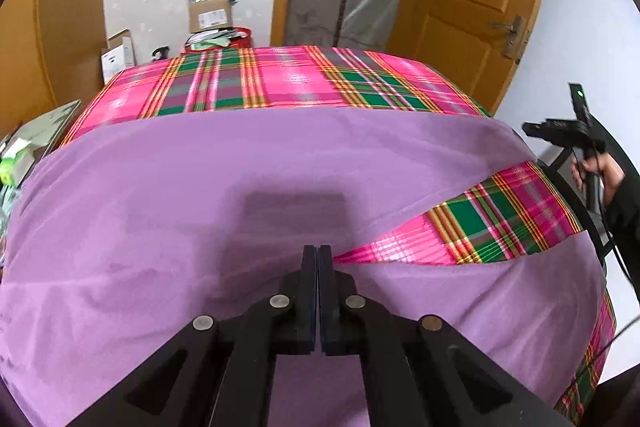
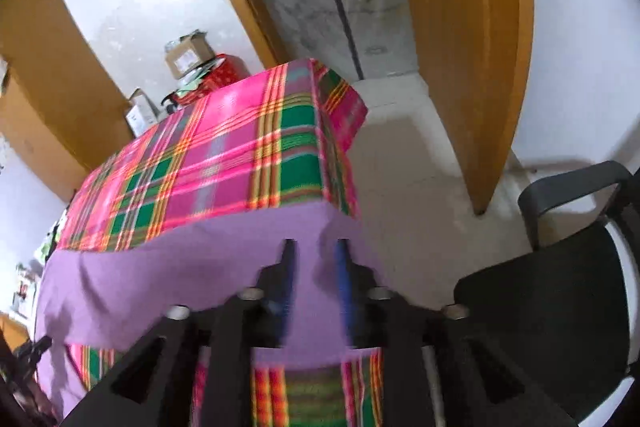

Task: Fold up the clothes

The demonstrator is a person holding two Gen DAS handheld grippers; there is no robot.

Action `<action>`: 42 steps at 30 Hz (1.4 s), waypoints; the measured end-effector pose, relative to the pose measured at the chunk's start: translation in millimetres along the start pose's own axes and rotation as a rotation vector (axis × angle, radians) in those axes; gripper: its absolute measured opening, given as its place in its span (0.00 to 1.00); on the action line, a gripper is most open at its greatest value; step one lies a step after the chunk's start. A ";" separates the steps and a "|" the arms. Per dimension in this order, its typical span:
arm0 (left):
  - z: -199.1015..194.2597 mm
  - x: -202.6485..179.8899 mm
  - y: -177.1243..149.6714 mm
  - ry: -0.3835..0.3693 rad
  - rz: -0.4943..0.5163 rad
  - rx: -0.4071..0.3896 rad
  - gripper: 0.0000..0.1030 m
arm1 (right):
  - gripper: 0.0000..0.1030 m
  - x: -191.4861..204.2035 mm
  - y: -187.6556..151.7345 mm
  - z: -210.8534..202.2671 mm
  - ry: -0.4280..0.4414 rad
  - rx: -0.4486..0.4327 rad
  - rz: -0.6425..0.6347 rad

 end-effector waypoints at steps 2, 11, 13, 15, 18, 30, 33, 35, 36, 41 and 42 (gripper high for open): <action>-1.2 1.2 -4.3 0.001 -0.007 0.005 0.01 | 0.35 -2.6 -11.0 -0.7 0.002 0.024 0.002; -10.8 -3.2 -24.3 -0.002 -0.004 0.022 0.01 | 0.42 -53.2 -39.6 -5.8 0.032 0.042 0.301; -10.6 -2.7 -26.6 0.000 -0.006 0.028 0.01 | 0.42 -64.8 -36.7 -11.4 0.072 0.010 0.385; -8.1 -3.5 -27.3 -0.001 -0.008 0.037 0.01 | 0.44 -77.6 -33.1 -10.3 0.159 -0.014 0.495; -3.9 -5.9 -27.1 -0.007 -0.006 0.045 0.01 | 0.47 -91.5 -31.8 3.2 0.260 0.008 0.620; 2.9 -15.9 -23.7 -0.020 0.006 0.054 0.01 | 0.52 -97.4 -48.5 44.4 0.411 0.203 0.857; 3.0 -16.8 -24.4 -0.023 -0.001 0.053 0.01 | 0.62 -99.9 -55.0 49.0 0.420 0.257 0.914; 3.0 -17.5 -25.1 -0.026 -0.004 0.053 0.01 | 0.62 -103.1 -61.3 48.2 0.442 0.259 0.945; 2.9 -18.1 -25.5 -0.027 -0.002 0.054 0.01 | 0.62 -104.6 -65.0 46.9 0.452 0.250 0.966; 4.6 -20.7 -25.6 -0.025 0.007 0.061 0.01 | 0.48 -91.4 -48.1 45.3 0.408 0.170 0.876; 3.9 -21.2 -25.7 -0.027 0.007 0.059 0.01 | 0.28 -87.3 -41.2 42.5 0.397 0.138 0.846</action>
Point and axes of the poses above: each gripper's, at about its wrist camera, not at the fingertips, and z roughly the way its jaws point, x to its left, y to its top, the point moved 1 cm from there along z, roughly the way its jaws point, and after that the axes turned 7 degrees about z, right-handed, at the moved point
